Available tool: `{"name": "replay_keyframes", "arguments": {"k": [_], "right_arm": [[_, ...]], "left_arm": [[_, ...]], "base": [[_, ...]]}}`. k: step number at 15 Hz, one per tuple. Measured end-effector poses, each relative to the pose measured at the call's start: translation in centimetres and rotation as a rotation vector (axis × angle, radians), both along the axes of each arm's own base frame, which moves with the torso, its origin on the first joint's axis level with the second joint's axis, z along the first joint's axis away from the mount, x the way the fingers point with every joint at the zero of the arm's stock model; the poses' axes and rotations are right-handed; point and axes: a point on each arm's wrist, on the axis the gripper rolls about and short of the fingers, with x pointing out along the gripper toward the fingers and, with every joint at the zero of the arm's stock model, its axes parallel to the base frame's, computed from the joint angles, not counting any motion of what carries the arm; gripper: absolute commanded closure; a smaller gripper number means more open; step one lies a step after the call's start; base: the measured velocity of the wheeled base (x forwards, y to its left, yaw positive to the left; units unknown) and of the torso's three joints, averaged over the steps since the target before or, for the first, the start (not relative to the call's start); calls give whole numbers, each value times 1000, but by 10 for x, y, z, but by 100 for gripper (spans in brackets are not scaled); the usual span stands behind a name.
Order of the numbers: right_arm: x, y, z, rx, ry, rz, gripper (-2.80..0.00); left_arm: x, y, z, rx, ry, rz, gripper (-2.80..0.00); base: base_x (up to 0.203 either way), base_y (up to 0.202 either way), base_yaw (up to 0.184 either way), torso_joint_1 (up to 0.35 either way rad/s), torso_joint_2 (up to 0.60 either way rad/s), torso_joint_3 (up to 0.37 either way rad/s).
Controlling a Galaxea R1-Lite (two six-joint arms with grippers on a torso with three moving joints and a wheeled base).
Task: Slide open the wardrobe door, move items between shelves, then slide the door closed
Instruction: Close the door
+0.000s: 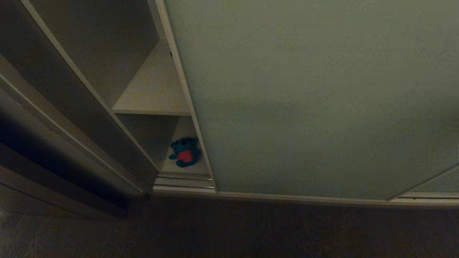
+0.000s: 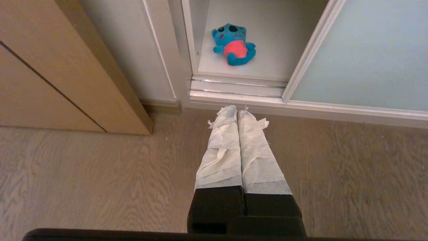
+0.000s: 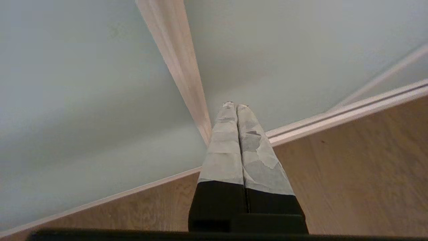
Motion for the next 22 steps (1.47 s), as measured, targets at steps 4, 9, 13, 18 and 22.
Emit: {"name": "replay_keyframes", "arguments": {"k": [4,9,13,18,22], "right_arm": [[18,-8,1,-28,-9,36,0],[37,-18,-4,-42,-17,72,0],[45,-25,-6,-47,-20,81,0],[50,-28,-9,-60,-28,90,0],[59,-27,-16,-33,-27,112,0]], "left_arm": [[0,0,0,0,0,-1,0],[0,0,0,0,0,0,0],[0,0,0,0,0,-1,0],[0,0,0,0,0,0,0],[0,0,0,0,0,-1,0]], "base": [[0,0,0,0,0,0],[0,0,0,0,0,0],[0,0,0,0,0,0],[0,0,0,0,0,0],[0,0,0,0,0,0]]}}
